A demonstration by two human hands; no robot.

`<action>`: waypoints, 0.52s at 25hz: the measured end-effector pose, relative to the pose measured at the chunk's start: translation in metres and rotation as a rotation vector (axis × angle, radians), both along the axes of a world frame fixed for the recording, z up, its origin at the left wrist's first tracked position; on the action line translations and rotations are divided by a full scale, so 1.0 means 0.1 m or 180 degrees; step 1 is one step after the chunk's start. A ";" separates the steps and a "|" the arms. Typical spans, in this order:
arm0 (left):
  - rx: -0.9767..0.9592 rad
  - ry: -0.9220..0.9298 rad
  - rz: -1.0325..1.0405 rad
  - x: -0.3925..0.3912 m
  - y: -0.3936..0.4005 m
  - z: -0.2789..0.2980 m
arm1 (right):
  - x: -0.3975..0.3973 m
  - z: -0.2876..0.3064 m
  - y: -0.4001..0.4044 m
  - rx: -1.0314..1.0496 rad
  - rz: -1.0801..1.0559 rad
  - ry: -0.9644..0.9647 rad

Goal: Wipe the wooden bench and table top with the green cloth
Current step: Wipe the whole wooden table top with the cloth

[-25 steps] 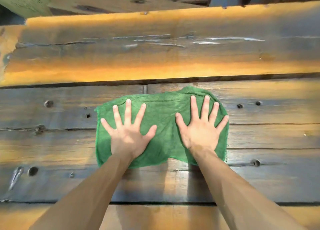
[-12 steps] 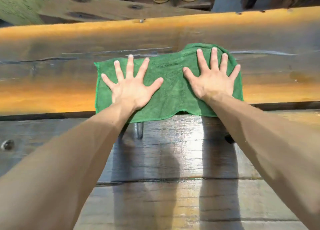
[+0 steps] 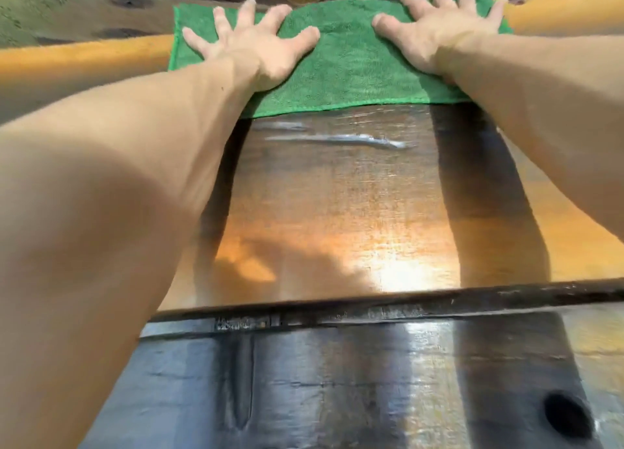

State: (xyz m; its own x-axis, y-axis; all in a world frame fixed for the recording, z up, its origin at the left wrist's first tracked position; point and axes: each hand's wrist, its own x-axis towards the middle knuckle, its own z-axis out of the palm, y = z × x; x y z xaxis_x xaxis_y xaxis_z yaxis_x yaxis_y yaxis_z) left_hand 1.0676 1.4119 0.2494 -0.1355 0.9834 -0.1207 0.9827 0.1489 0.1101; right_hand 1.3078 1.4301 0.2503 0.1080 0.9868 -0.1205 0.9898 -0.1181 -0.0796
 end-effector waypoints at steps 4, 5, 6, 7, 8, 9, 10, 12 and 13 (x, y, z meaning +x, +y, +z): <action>0.0097 -0.0020 -0.0033 0.06 -0.03 0.01 | -0.03 0.01 -0.08 0.0001 0.0091 -0.0023; 0.0062 -0.0006 -0.0033 0.08 -0.12 0.02 | -0.03 0.02 -0.14 -0.0030 0.0111 0.0020; 0.0013 0.0001 -0.0021 0.10 -0.23 0.02 | -0.02 0.02 -0.24 -0.0062 0.0127 0.0060; -0.0040 -0.0001 -0.0016 0.12 -0.38 0.03 | -0.01 0.03 -0.36 -0.0091 0.0153 0.0082; -0.0085 -0.0010 -0.0024 0.15 -0.53 0.02 | 0.01 0.02 -0.51 -0.0101 0.0170 0.0092; -0.0096 -0.0002 -0.0044 0.17 -0.71 0.03 | 0.03 0.03 -0.67 -0.0088 0.0174 0.0103; -0.0089 0.0018 -0.0075 0.18 -0.88 0.03 | 0.03 0.03 -0.85 -0.0070 0.0182 0.0114; -0.0092 0.0066 -0.0132 0.20 -1.26 0.04 | 0.03 0.05 -1.30 -0.0046 0.0188 0.0097; -0.0106 0.0081 -0.0146 0.20 -1.44 0.03 | 0.02 0.04 -1.53 -0.0057 0.0213 0.0076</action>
State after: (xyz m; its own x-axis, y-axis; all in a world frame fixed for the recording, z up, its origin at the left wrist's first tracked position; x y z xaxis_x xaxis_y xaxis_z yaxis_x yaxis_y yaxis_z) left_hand 1.0877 1.2683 0.2524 -0.0937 0.9842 -0.1504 0.9910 0.1067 0.0807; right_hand 1.3099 1.2769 0.2541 0.0386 0.9894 -0.1399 0.9934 -0.0532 -0.1019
